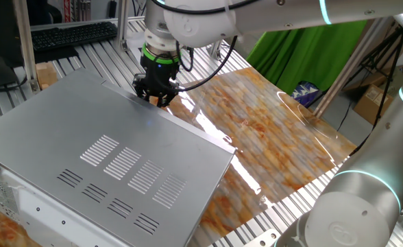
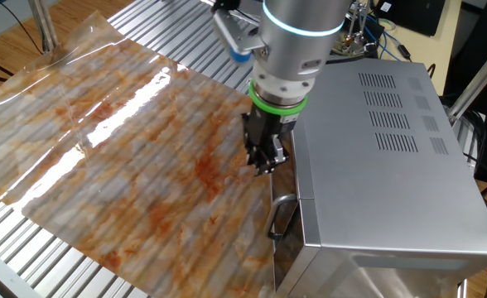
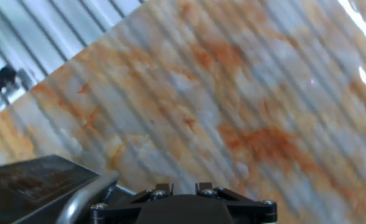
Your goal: Close the microwave door
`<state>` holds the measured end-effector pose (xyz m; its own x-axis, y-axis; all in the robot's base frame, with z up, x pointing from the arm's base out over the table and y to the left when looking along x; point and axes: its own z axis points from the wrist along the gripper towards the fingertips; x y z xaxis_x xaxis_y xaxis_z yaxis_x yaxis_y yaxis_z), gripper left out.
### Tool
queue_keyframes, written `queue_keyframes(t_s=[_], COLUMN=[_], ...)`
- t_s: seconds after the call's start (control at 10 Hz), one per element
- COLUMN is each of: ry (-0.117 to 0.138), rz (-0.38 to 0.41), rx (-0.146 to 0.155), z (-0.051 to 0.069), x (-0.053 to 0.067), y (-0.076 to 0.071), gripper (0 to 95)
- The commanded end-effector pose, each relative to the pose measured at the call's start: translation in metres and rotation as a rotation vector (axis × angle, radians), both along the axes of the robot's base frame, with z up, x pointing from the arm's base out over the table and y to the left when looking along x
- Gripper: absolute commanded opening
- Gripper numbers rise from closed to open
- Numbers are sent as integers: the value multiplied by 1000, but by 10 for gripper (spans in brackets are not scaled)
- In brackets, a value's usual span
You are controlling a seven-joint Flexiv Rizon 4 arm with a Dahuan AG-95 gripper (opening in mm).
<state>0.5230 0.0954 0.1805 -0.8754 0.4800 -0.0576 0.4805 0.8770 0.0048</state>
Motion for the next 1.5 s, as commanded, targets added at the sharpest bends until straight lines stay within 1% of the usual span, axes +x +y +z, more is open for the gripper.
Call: queue_keyframes(t_s=[0.1,0.2,0.3,0.5,0.6,0.7,0.8,0.9,1.0,1.2,1.3,1.5], ry=[5,7,9,16,18,13,8,8,10,11,10,6], rz=[196,239,281,347,398,431,448,498,529,561,588,609], rx=[-17,-21,-22,-25,-25,-22,-23,-17,-19,-20,-19,-11], z=[-5,-5,-5,-3,-1,0,0,3,5,3,0,-2], x=[13,15,17,18,19,18,18,15,14,12,11,9], y=[-25,-34,-46,-64,-78,-90,-96,-110,-119,-132,-143,-153], gripper=[190,190,190,190,190,190,190,190,190,190,190,190])
